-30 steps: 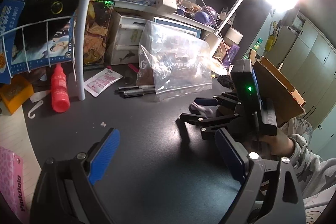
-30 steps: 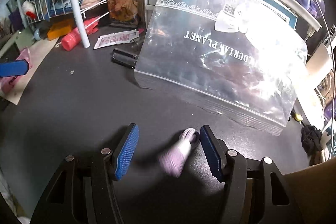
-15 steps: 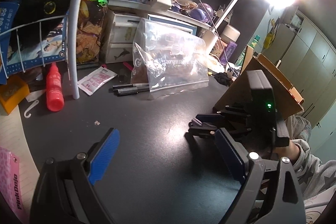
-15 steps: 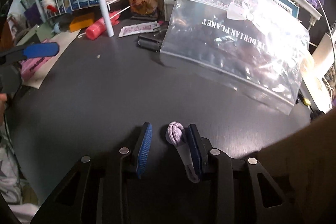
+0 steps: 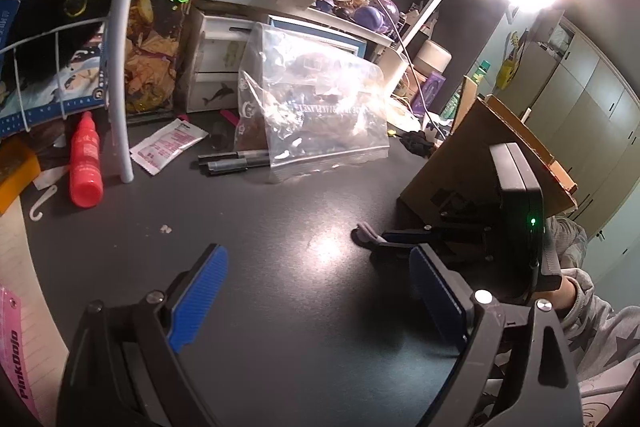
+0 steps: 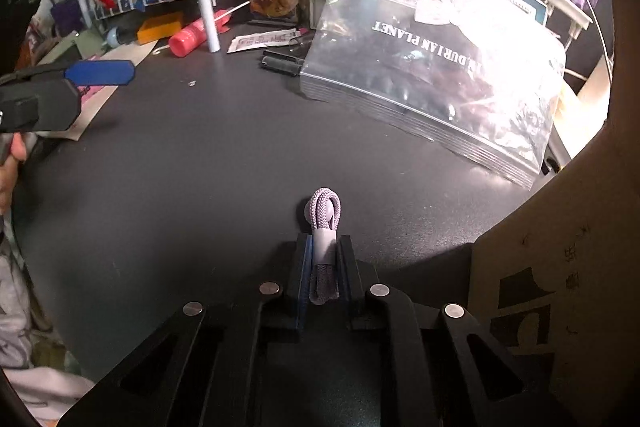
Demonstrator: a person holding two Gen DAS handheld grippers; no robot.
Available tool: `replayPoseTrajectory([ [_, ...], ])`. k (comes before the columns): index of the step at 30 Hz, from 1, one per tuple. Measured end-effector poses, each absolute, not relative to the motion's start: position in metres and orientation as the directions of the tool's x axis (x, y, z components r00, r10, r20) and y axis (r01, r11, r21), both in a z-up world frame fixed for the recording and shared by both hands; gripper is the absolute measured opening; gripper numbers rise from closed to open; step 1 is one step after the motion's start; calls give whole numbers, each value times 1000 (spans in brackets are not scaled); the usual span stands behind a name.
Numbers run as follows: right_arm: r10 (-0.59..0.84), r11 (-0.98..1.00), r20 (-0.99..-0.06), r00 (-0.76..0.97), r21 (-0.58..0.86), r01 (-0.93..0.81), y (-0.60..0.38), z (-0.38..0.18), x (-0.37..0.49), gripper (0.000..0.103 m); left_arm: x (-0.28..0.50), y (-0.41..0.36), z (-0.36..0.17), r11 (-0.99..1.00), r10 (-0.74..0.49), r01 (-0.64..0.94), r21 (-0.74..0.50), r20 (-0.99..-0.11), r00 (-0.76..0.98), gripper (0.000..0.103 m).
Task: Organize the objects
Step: 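Grasp the purple hair tie with the right tool and lift it, then carry the hair tie into the cardboard box and open the right tool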
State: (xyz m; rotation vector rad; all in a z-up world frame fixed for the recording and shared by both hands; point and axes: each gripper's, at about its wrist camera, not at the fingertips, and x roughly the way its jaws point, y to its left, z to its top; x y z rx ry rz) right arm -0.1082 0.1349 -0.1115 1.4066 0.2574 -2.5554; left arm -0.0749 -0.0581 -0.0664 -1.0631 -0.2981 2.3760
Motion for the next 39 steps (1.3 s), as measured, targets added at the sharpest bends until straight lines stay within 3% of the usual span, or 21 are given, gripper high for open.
replayPoseTrajectory([
  [8,-219,-925,-813,-540,-4,381,106,-91,-92,7,-76,-47,-72,-821,571,-381,-426,-636,-519,89],
  [15,-299,-873,-756,-582,-30,487,80,-47,-75,7,-74,-46,-59,-760,649,-419,-496,-579,-493,51],
  [23,-302,-846,-703,-643,-113,521,72,-11,-65,7,-68,-45,-20,-710,704,-464,-530,-502,-503,26],
  [27,-302,-844,-679,-669,-136,518,78,4,-60,7,-67,-39,-1,-717,696,-479,-507,-495,-519,20],
  [39,-264,-885,-630,-730,-143,442,130,47,-48,7,-90,17,43,-688,724,-568,-452,-491,-485,17],
])
